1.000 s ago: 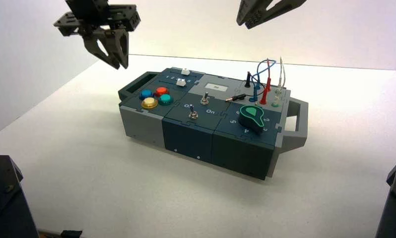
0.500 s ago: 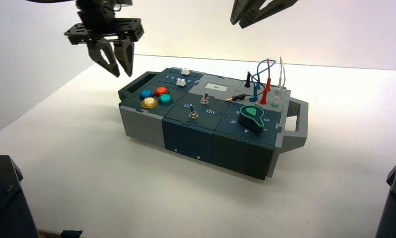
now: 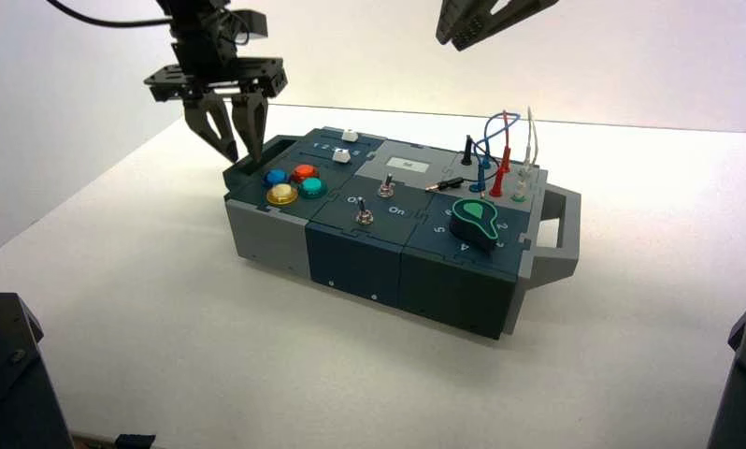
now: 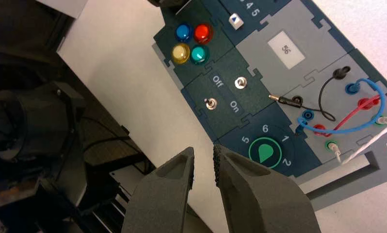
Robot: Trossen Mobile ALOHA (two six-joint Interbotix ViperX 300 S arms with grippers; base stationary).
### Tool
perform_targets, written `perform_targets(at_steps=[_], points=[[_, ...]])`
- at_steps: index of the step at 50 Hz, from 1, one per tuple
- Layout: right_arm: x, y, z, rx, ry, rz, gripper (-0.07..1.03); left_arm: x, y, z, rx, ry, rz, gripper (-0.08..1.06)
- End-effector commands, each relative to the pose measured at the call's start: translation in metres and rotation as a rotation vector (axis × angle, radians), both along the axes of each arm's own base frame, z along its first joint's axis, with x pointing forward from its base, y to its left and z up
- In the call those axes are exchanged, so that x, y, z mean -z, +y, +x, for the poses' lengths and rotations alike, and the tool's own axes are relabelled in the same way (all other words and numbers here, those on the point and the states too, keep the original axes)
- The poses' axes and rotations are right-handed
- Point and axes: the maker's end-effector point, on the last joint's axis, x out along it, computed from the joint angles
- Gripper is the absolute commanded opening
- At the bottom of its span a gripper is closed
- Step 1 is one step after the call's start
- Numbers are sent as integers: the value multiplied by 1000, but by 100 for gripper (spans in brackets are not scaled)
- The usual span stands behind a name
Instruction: Flip the top switch off with the right gripper.
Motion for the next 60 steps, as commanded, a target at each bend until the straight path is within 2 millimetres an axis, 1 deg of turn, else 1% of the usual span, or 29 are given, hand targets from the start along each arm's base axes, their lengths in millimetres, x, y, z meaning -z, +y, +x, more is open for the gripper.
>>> perform_targets(at_steps=[1, 10, 12, 18, 23, 27, 30, 32, 35, 38, 46, 60], points=[[-12, 4, 2, -11, -25, 21, 24, -6, -2, 9, -6, -35, -11, 44], [-13, 3, -1, -10, -17, 21, 24, 7, 9, 10, -20, -7, 3, 44], [-14, 3, -1, -10, -17, 21, 24, 9, 10, 9, -17, -1, 5, 42], [-11, 3, -3, -19, 12, 9, 24, 12, 11, 3, -20, 16, 6, 18], [-6, 4, -4, -39, 43, -17, 24, 15, 12, -3, -21, 32, 11, 12], [5, 6, -3, -50, 86, -48, 22, 17, 13, -7, -22, 41, 12, 8], [15, 9, 1, -62, 110, -70, 16, 18, 14, -8, -22, 46, 14, 7], [19, 11, 3, -67, 119, -78, 14, 18, 14, -9, -22, 47, 14, 7], [24, 13, 8, -69, 121, -85, 12, 19, 14, -10, -21, 50, 15, 6], [28, 16, 13, -71, 120, -90, 6, 19, 14, -11, -21, 50, 15, 5], [40, 22, 23, -78, 126, -105, -1, 22, 15, -14, -25, 63, 14, 5], [65, 30, 33, -98, 174, -149, -2, 28, 15, -16, -21, 77, 20, 5]])
